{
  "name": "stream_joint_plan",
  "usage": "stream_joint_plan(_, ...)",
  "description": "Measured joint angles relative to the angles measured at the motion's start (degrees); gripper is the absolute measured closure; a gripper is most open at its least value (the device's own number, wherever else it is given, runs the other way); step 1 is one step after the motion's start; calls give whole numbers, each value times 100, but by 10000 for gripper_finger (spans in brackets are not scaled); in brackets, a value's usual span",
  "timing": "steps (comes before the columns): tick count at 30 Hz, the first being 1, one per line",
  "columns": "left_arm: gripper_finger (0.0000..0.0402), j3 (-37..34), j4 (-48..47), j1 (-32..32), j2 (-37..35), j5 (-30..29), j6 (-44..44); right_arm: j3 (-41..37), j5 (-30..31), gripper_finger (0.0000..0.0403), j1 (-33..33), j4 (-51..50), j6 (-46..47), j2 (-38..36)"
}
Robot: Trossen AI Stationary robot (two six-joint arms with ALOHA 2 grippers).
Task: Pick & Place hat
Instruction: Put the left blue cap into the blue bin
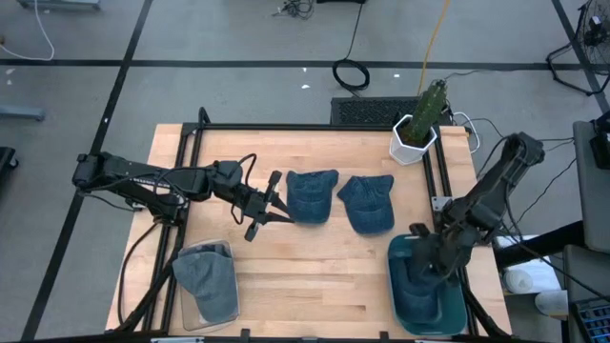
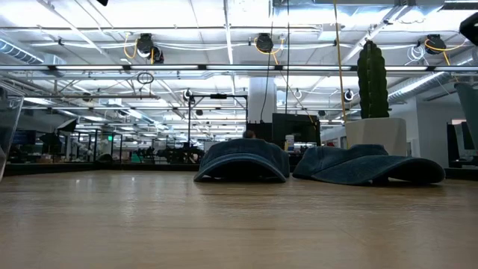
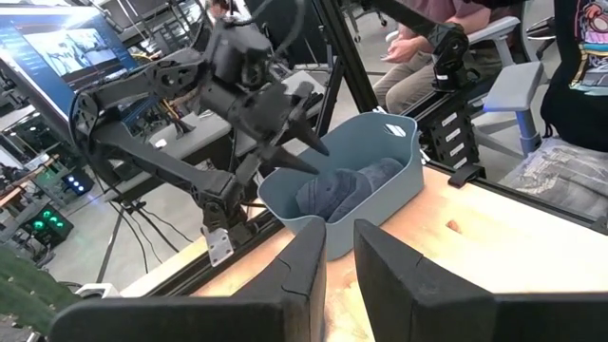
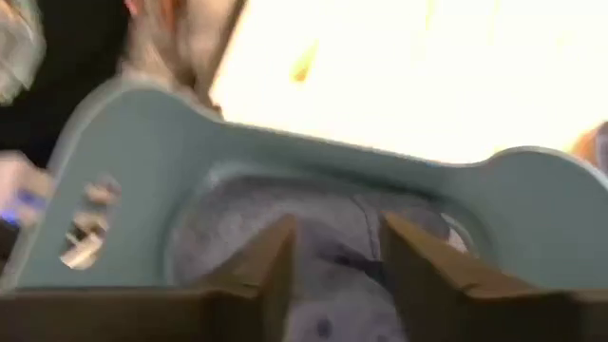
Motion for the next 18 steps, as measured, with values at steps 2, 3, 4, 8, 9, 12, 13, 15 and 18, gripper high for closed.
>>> stream_joint_plan(2,334,0,0,-2,-2,-1,0,266,-115,307,0,-404,-119,395)
stream_joint_plan(3,334,0,0,-1,-1,0,0,461,-135,342,-2,-743,-126,630)
stream_joint_plan(4,334,0,0,-2,-2,0,0,680,-126,371,-2,-1107,-165,878)
stream_joint_plan(8,334,0,0,-2,-2,-2,0,1450,316,391,-2,-2007,-382,1772)
stream_joint_plan(9,334,0,0,-2,-2,0,0,1575,416,394,-5,-2060,-570,1920)
stream_joint_plan(12,334,0,0,-2,0,0,0,1785,795,401,-125,-1981,-1361,2179)
stream_joint_plan(13,334,0,0,-1,-2,0,0,1797,951,399,-202,-1880,-1615,2202)
stream_joint_plan(15,334,0,0,-2,0,-2,0,1797,1286,398,-405,-1637,-2059,2200)
stream_joint_plan(18,334,0,0,-1,-1,0,0,1797,1542,401,-833,-1221,-2796,2153)
